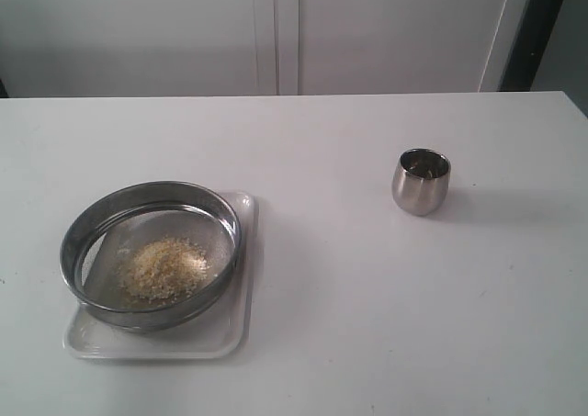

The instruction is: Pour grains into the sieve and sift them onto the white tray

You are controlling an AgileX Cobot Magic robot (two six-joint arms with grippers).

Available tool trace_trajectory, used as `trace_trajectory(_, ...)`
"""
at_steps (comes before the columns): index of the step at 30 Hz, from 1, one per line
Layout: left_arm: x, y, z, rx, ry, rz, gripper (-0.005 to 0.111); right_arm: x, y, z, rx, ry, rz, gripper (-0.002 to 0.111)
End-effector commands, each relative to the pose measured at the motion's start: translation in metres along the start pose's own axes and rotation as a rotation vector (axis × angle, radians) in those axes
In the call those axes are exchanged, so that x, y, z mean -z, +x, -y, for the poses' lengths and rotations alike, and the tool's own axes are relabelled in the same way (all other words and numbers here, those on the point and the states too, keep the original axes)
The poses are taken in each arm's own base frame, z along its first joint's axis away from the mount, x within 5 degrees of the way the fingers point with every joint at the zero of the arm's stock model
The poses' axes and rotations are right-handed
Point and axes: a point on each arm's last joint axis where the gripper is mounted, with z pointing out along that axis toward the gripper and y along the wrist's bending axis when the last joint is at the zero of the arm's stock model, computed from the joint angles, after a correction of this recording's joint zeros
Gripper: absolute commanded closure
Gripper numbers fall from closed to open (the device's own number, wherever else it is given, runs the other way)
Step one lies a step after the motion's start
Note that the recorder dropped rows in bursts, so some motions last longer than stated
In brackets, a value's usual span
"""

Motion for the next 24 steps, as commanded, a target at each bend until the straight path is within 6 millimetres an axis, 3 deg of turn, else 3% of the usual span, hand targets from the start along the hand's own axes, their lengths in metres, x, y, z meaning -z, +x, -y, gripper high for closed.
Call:
trace_trajectory(1, -0.009, -0.016, 0.0, 0.014, 0.029, -0.106, 0.107, 0.0, 0.0, 0.0, -0.004, 0.005, 0.017, 0.108)
trace_trajectory(5, -0.021, -0.028, 0.0, 0.038, 0.045, -0.187, 0.107, 0.0, 0.0, 0.0, -0.004, 0.005, 0.017, 0.108)
trace_trajectory(11, -0.05, -0.029, 0.0, 0.051, 0.082, -0.396, 0.107, 0.0, 0.0, 0.0, -0.004, 0.005, 0.017, 0.108)
trace_trajectory(24, -0.132, 0.012, 0.002, 0.113, 0.124, -0.868, 0.107, 0.0, 0.0, 0.0, -0.004, 0.005, 0.017, 0.108)
